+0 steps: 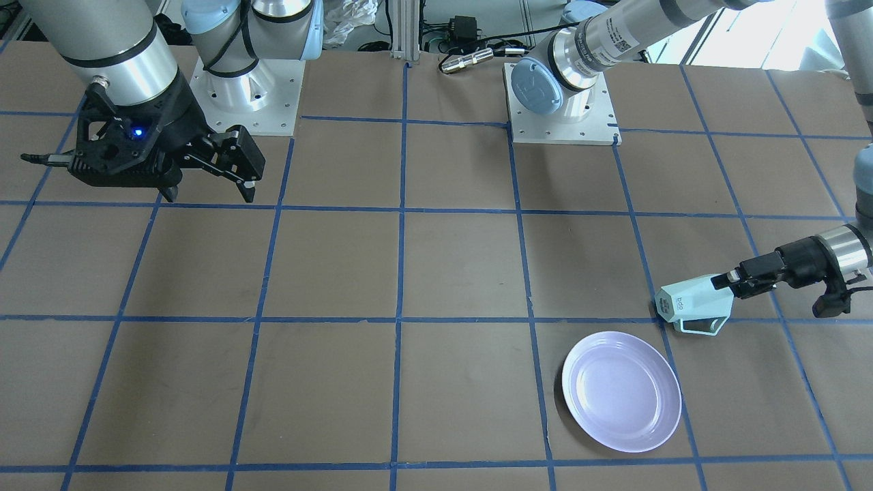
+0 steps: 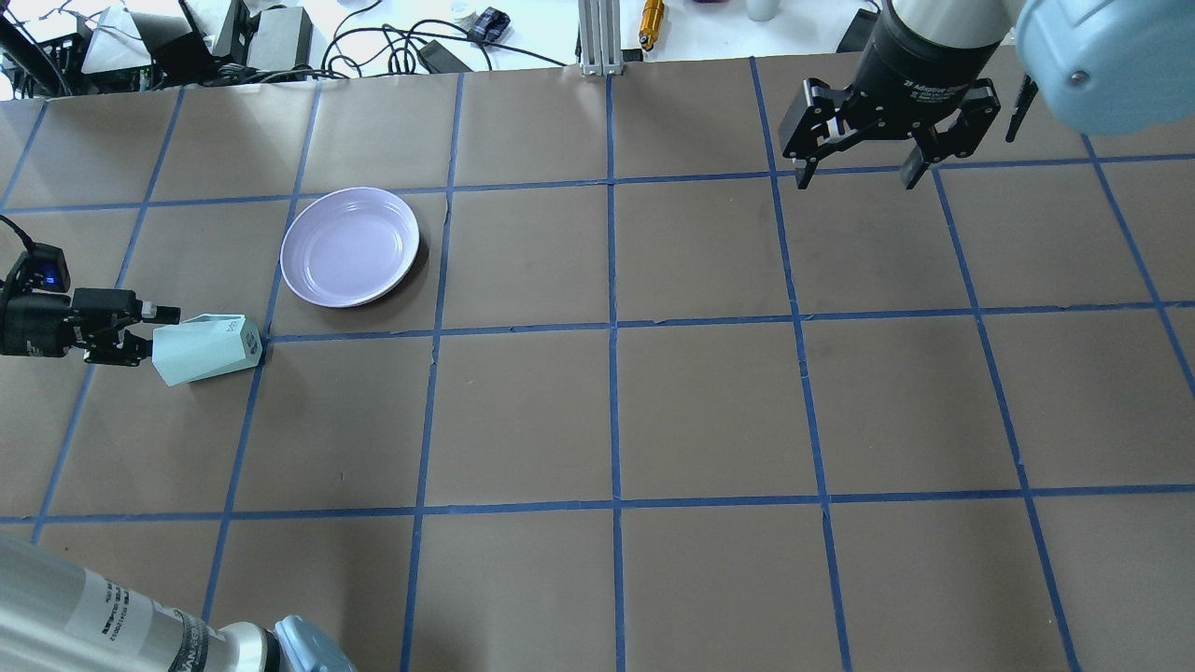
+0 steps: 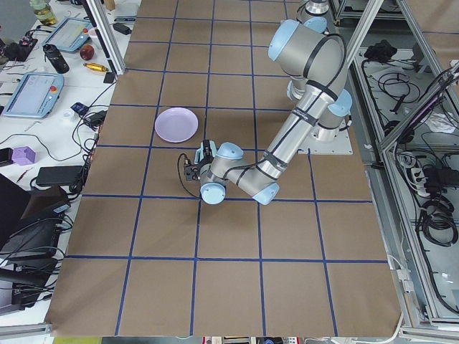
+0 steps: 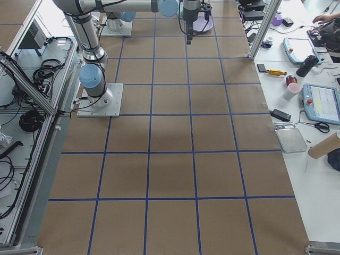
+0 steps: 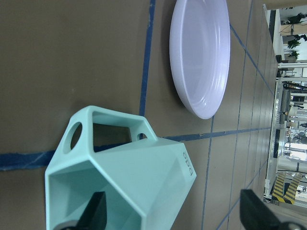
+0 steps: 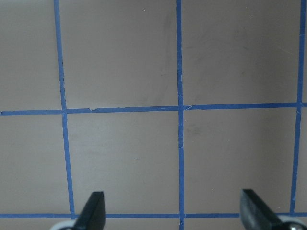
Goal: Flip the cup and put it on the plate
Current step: 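Close the left gripper on the rim of the green cup, then lift the green cup with the left gripper, tilting it upright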
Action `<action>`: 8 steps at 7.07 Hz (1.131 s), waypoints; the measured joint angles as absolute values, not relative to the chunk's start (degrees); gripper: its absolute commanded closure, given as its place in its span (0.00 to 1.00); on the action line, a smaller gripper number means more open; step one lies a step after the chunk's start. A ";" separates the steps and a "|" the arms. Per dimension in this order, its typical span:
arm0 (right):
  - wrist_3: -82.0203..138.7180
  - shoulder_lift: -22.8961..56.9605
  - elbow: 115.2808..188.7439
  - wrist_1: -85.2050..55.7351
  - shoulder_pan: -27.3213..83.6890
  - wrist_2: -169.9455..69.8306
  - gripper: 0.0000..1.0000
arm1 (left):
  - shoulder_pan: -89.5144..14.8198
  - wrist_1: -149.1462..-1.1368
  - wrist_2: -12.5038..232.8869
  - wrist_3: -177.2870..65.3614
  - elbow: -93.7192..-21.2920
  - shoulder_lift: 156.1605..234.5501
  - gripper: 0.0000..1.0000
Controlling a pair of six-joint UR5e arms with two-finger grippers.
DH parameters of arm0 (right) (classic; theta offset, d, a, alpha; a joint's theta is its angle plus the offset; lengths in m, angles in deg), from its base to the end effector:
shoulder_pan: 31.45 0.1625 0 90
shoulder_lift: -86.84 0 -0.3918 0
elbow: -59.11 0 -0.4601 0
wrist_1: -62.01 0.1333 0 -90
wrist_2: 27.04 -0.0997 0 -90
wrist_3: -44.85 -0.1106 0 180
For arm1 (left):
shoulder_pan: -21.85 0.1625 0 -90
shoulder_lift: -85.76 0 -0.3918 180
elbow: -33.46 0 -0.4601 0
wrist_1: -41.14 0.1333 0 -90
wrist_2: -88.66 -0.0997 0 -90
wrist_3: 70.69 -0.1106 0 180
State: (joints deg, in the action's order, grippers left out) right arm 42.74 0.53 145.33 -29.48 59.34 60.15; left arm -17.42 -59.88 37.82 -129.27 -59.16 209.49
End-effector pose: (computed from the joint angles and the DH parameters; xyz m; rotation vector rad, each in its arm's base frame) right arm 0.1468 -0.5861 0.4465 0.0346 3.0914 -0.0407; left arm 0.3302 -0.5323 0.0842 0.1831 -2.1167 0.0763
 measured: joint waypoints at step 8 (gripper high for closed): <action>42.74 0.53 145.33 -29.48 59.34 60.15 0.00 | -17.19 -60.10 37.48 -130.18 -58.97 208.71 1.00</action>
State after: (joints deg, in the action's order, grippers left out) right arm 42.74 0.53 145.33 -29.48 59.34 60.15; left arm -17.19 -60.10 37.48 -130.18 -58.97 208.71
